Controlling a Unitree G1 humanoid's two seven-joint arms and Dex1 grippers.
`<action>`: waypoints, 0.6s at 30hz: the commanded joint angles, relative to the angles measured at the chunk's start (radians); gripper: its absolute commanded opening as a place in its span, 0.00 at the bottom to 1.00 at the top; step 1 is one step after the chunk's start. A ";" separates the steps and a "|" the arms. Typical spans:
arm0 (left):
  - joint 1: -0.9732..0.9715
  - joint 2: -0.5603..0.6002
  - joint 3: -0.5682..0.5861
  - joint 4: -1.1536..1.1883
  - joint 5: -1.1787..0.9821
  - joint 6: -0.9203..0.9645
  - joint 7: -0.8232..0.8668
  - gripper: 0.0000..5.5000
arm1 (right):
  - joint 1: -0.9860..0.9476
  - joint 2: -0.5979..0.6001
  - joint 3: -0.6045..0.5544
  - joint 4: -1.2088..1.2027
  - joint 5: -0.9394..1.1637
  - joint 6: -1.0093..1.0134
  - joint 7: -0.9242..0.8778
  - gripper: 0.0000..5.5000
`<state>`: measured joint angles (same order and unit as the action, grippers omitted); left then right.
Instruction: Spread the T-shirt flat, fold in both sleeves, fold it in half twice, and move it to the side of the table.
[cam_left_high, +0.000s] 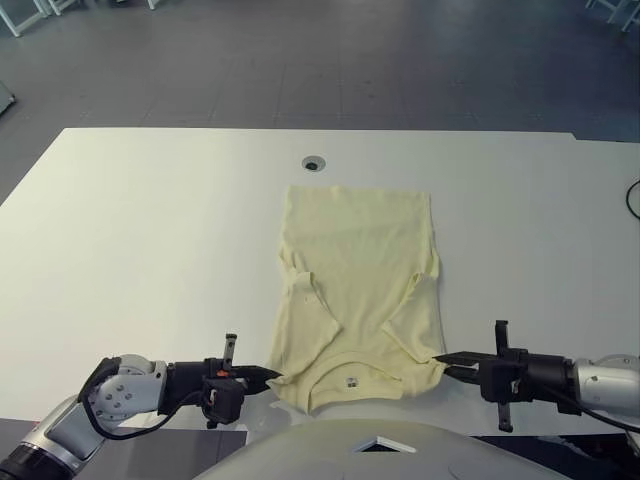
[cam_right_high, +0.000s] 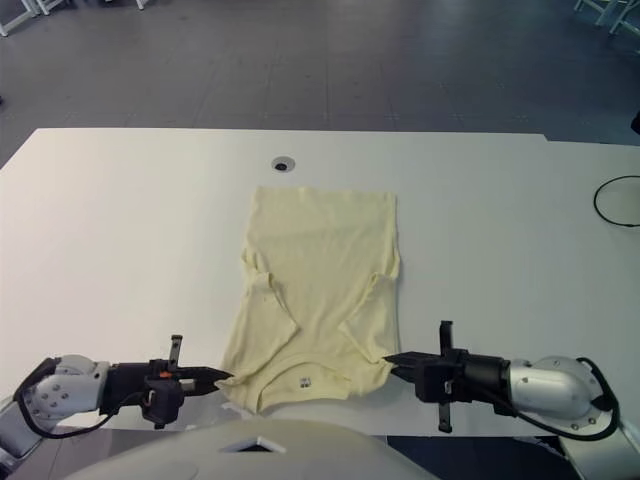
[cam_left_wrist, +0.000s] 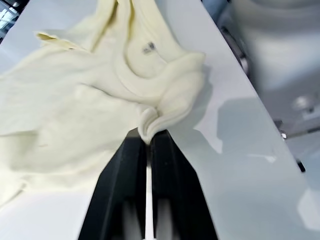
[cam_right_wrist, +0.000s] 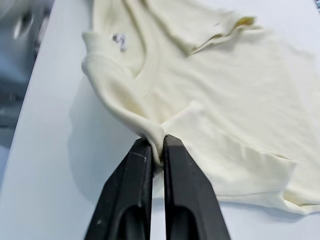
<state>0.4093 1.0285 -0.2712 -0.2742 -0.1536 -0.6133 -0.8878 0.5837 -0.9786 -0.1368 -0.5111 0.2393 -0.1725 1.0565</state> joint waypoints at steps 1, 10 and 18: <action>0.021 0.049 0.058 -0.107 -0.130 0.099 -0.037 0.00 | -0.034 -0.033 -0.039 -0.014 0.125 0.081 0.064 0.02; 0.067 0.089 0.181 -0.272 -0.311 0.323 -0.095 0.00 | -0.105 -0.056 -0.097 -0.063 0.368 0.265 0.160 0.02; 0.128 0.100 0.284 -0.331 -0.372 0.430 -0.191 0.00 | -0.096 -0.058 -0.171 -0.089 0.509 0.385 0.250 0.02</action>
<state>0.5114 1.1100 -0.0281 -0.5768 -0.4998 -0.2135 -1.0468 0.4832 -1.0184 -0.2722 -0.5739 0.6986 0.1743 1.2744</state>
